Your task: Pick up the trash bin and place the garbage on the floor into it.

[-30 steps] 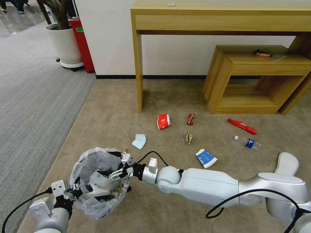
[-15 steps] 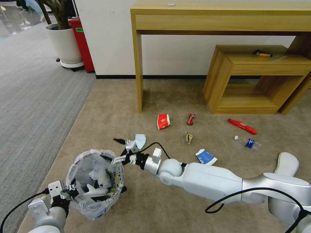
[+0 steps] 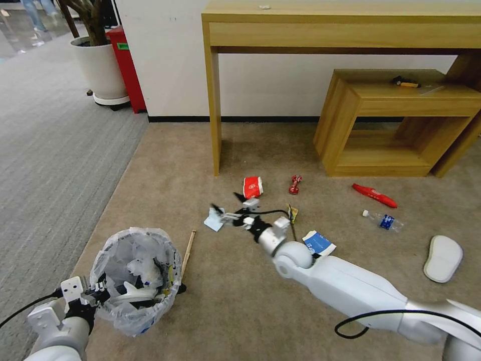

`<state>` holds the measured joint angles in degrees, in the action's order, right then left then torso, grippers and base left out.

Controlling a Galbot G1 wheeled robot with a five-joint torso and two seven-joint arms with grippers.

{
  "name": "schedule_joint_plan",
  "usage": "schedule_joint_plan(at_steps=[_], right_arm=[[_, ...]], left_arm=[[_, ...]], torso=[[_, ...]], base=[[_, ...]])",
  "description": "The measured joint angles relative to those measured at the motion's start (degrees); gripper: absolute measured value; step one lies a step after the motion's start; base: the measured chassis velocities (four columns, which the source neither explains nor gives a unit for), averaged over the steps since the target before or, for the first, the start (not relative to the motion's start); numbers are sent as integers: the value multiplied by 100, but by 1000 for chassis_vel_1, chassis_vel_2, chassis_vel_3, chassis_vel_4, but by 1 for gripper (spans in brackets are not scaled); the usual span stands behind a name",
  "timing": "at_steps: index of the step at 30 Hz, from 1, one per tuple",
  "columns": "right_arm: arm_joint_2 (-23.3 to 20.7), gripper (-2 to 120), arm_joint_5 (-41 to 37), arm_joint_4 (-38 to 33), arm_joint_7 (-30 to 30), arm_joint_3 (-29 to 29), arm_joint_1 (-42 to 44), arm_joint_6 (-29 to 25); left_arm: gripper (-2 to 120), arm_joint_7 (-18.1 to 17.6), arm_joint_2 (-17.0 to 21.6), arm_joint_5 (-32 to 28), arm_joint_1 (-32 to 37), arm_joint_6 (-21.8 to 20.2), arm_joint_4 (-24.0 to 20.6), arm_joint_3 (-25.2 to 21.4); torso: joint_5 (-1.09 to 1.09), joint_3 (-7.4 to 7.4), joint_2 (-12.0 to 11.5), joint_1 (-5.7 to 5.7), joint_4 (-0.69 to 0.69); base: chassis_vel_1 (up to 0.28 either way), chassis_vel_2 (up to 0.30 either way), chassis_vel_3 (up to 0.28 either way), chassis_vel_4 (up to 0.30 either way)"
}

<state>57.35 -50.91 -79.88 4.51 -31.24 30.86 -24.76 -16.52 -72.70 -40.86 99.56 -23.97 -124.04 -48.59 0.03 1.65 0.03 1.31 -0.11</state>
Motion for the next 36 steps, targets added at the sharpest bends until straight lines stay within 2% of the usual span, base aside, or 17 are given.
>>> schedule_joint_plan(at_steps=[7,10,14,24,36], right_arm=[[-133,100,324,85,61,790,430,-200],[-186,100,527,83,58,1321,748,-220],[-239,100,628,22,43,1499,954,-233],[-204,100,797,-24,40,1515,1125,-252],[-142,100,871,-45,30,1415,1144,-308]], left_arm=[[0,-69,16,-154,-152,-29,3,-15],[0,-103,48,-235,-207,-52,-14,-17],[0,-113,55,-253,-217,-55,-35,-14],[0,-111,22,-248,-158,-52,-88,-10],[0,-101,-26,-208,-124,-30,-123,-5]], torso=[[-1,0,0,0,0],[0,0,0,0,0],[0,0,0,0,0],[0,0,0,0,0],[-2,0,0,0,2]], base=[[0,0,0,0],[0,0,0,0],[0,0,0,0],[12,7,-10,-15],[161,173,-161,-167]])
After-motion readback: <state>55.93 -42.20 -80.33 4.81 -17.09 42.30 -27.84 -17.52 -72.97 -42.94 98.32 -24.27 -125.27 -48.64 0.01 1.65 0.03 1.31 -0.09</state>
